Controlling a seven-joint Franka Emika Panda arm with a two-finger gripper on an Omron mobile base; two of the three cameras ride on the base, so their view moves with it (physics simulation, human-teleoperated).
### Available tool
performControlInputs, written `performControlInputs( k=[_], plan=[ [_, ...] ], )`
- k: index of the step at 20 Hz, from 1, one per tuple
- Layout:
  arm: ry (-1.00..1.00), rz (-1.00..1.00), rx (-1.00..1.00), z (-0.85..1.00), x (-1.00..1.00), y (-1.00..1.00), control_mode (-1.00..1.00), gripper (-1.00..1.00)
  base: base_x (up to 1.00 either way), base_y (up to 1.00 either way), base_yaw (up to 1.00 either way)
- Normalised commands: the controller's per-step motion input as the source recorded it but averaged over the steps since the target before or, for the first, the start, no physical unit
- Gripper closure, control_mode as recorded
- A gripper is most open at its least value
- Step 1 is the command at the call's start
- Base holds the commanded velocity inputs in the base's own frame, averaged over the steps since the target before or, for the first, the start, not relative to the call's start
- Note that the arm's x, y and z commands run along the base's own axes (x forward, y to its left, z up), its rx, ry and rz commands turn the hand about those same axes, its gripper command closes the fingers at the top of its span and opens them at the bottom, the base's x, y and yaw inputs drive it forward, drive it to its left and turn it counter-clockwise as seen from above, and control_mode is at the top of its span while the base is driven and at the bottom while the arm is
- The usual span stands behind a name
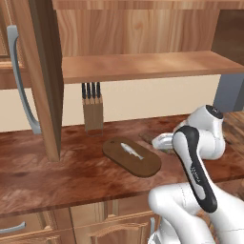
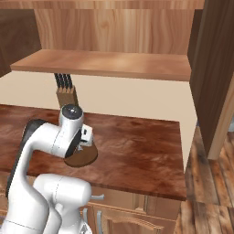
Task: Open the cabinet, retrieve the rolling pin, and place it next to the meat on the cutting board to prepare for tenderizing.
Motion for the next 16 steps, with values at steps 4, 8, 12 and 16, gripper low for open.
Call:
performControlInputs(
  k=[4, 8, 12, 16],
  plan=[
    [-0.13, 0.37, 0.02, 0.0, 0.14, 0.0, -1.0, 1.0, 0.0, 0.0, 0.0],
    [0.0, 0.38, 0.0, 0.0, 0.14, 0.01, -1.0, 1.0, 0.0, 0.0, 0.0],
    [0.0, 0.39, 0.0, -0.07, 0.08, 0.08, -1.0, 1.0, 0.0, 0.0, 0.0],
    [0.01, 0.34, 0.0, -0.07, 0.2, 0.01, -1.0, 1.0, 0.0, 0.0, 0.0]
  ],
)
